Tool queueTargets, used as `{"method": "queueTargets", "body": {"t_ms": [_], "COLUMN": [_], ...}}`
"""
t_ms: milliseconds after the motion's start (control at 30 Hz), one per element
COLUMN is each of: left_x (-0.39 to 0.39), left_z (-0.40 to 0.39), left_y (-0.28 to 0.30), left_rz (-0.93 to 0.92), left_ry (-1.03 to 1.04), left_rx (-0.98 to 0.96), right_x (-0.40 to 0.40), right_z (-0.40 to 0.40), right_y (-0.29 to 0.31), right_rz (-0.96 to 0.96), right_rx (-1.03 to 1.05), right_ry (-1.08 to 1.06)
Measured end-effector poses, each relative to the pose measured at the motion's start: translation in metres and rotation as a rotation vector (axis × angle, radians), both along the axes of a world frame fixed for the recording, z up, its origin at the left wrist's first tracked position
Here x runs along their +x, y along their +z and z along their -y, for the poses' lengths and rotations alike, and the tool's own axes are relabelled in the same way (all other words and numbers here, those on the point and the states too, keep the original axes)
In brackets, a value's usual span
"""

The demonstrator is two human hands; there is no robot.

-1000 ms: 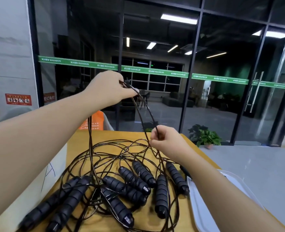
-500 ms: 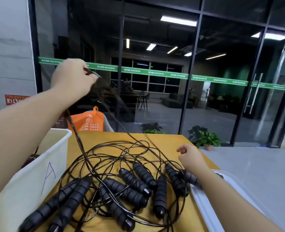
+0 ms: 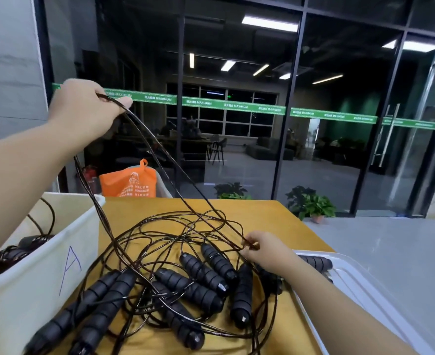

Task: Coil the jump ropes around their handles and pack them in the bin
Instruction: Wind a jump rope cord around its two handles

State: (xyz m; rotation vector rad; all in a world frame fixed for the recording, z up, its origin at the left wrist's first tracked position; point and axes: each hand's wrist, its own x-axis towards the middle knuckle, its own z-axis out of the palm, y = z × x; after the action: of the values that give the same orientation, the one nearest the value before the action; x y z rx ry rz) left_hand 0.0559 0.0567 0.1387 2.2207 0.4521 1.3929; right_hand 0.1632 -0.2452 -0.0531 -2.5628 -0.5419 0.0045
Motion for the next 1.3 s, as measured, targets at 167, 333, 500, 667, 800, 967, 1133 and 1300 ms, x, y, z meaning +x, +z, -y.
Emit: {"method": "queueTargets", "body": {"t_ms": [167,333,500,667,800,967,1133,1300], "left_x": [-0.003,0.001,0.006,0.004,0.0,-0.003,-0.007,-0.008], "left_z": [-0.014,-0.018,-0.015,-0.015,-0.008,-0.004,-0.008,-0.011], "left_y": [0.008,0.0,-0.006,-0.002,0.002,0.005,0.006,0.004], "left_rz": [0.047,0.023,0.01,0.03,0.035,0.036,0.039,0.033], "left_ry": [0.046,-0.013,-0.056,-0.102,-0.081,-0.066,-0.059,-0.048], "left_rx": [-0.102,-0.179,-0.141,-0.174,-0.172,-0.159,-0.13,-0.109], "right_x": [0.007,0.005,0.006,-0.001,-0.02,-0.027,-0.022,-0.019], "right_z": [0.01,0.015,0.022,0.026,0.009,-0.024,-0.03,-0.015], "right_y": [-0.009,0.013,0.056,0.084,0.081,0.055,0.053,0.091], "right_rz": [-0.015,0.062,0.177,0.187,0.048,0.068,0.174,0.281], "right_rx": [0.051,0.261,0.377,0.237,-0.102,-0.512,-0.62,-0.485], "right_ry": [0.0,0.041,0.055,0.161,0.28,0.289,0.244,0.181]}}
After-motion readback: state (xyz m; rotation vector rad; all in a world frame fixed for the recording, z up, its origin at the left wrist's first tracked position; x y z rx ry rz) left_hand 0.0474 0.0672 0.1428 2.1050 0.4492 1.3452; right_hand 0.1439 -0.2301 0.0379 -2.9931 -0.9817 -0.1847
